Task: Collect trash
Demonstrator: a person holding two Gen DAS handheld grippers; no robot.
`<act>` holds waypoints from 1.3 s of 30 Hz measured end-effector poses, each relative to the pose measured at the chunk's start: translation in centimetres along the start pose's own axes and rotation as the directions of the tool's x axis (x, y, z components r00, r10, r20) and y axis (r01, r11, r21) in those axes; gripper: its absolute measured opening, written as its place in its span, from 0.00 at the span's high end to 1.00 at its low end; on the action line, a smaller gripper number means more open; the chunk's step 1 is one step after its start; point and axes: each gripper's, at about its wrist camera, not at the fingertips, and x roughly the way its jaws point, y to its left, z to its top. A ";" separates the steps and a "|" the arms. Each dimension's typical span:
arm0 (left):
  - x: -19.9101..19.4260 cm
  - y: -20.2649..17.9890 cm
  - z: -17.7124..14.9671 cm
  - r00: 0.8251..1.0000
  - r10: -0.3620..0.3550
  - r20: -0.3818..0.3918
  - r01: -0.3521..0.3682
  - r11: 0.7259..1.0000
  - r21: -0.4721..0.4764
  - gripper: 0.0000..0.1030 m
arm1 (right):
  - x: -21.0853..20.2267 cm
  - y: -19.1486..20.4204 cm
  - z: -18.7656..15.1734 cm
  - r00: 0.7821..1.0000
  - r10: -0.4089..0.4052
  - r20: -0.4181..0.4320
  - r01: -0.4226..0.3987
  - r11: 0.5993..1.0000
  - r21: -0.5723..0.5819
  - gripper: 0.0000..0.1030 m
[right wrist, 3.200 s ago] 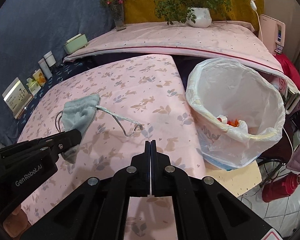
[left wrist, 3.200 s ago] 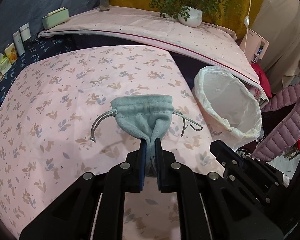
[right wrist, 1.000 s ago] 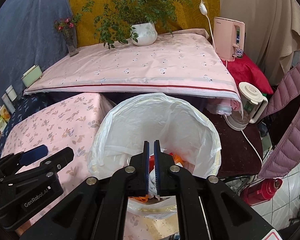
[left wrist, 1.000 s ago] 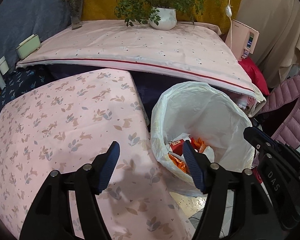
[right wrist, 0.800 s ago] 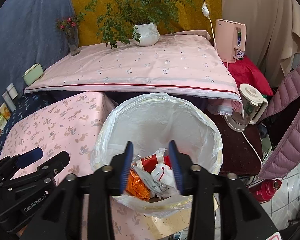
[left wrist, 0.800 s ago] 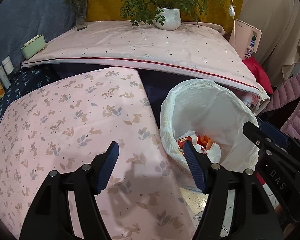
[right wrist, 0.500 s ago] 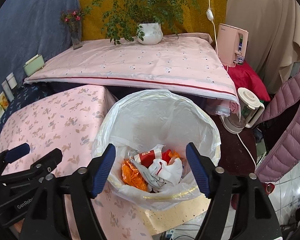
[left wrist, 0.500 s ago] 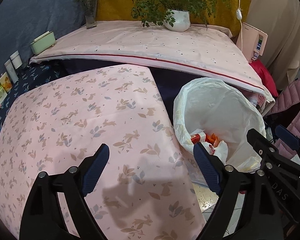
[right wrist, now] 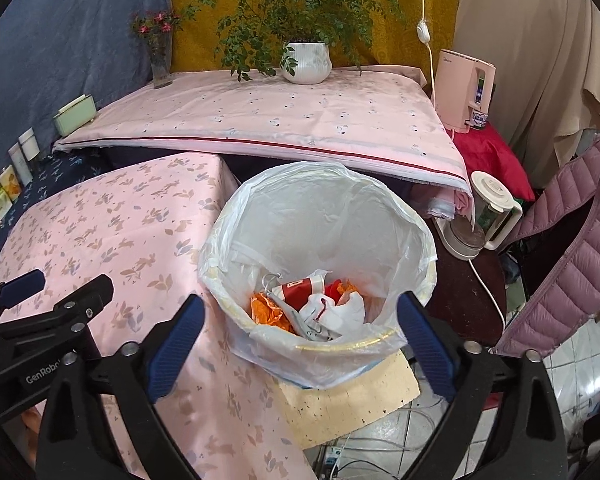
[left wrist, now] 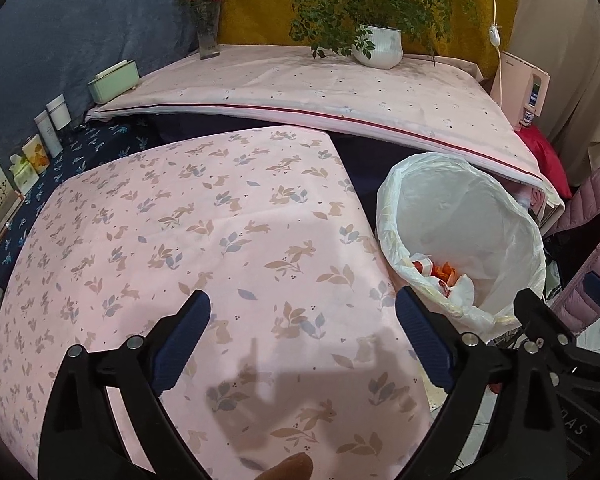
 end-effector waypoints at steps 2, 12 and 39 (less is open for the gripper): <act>-0.3 0.2 -0.3 1.000 0.014 0.007 -0.013 1.000 -0.005 0.10 | -0.3 0.1 -0.2 1.000 -0.007 -0.005 0.007 1.000 0.000 0.06; -0.5 0.8 -1.3 0.999 0.030 -0.015 -0.030 0.999 -0.021 0.09 | -1.0 0.3 -1.3 0.999 -0.024 -0.028 0.025 1.000 0.015 0.06; -3.1 0.5 -1.0 0.999 0.052 -0.002 -0.052 0.997 -0.048 0.08 | -3.4 -0.1 -1.7 0.996 -0.083 -0.034 0.082 0.996 -0.024 0.06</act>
